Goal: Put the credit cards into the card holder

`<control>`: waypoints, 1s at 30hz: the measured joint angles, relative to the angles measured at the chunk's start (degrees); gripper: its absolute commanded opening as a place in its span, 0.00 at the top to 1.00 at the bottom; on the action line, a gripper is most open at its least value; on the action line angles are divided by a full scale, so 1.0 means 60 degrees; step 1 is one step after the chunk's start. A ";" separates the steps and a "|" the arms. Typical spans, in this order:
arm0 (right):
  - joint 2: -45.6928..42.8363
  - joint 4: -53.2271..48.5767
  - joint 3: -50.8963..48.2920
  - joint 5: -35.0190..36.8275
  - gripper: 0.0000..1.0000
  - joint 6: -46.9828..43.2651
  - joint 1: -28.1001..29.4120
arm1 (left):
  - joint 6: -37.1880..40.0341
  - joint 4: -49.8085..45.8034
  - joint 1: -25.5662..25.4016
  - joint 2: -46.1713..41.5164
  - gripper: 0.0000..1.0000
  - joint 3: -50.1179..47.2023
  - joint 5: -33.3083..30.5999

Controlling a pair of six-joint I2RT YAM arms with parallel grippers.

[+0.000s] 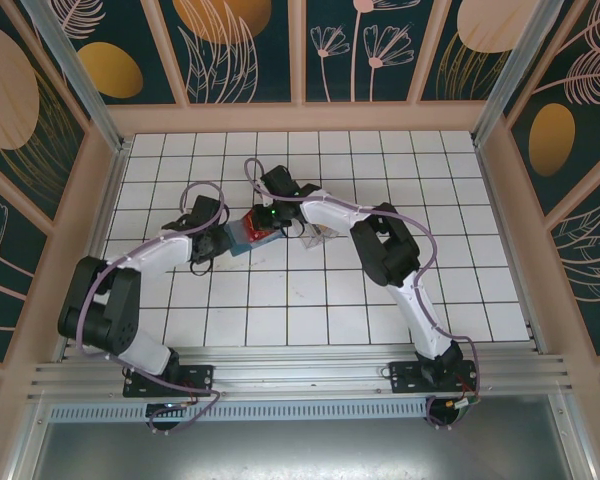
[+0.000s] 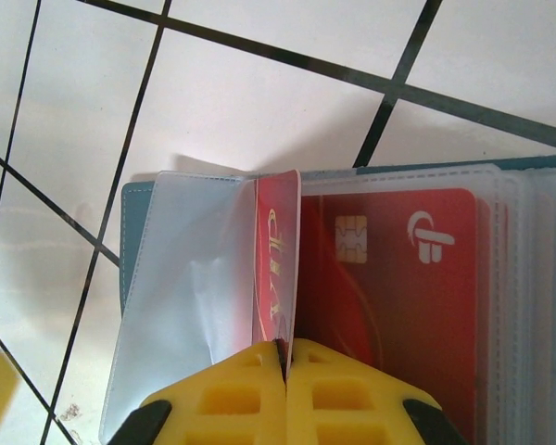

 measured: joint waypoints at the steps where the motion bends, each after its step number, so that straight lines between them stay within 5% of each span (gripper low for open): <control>1: 0.0000 -0.0011 0.0004 0.0029 0.89 0.0000 0.0015 | -0.0018 -0.0095 0.0000 -0.0171 0.82 0.0040 -0.0036; 5: 0.0000 -0.0025 0.0004 0.0193 0.79 -0.0025 0.0055 | -0.0025 -0.0157 0.0000 -0.0324 0.82 0.0248 -0.0058; 30: -0.0142 -0.0809 0.0324 0.0922 0.56 -0.0142 0.0168 | -0.0018 0.0678 0.0000 0.1290 0.84 0.0277 0.0528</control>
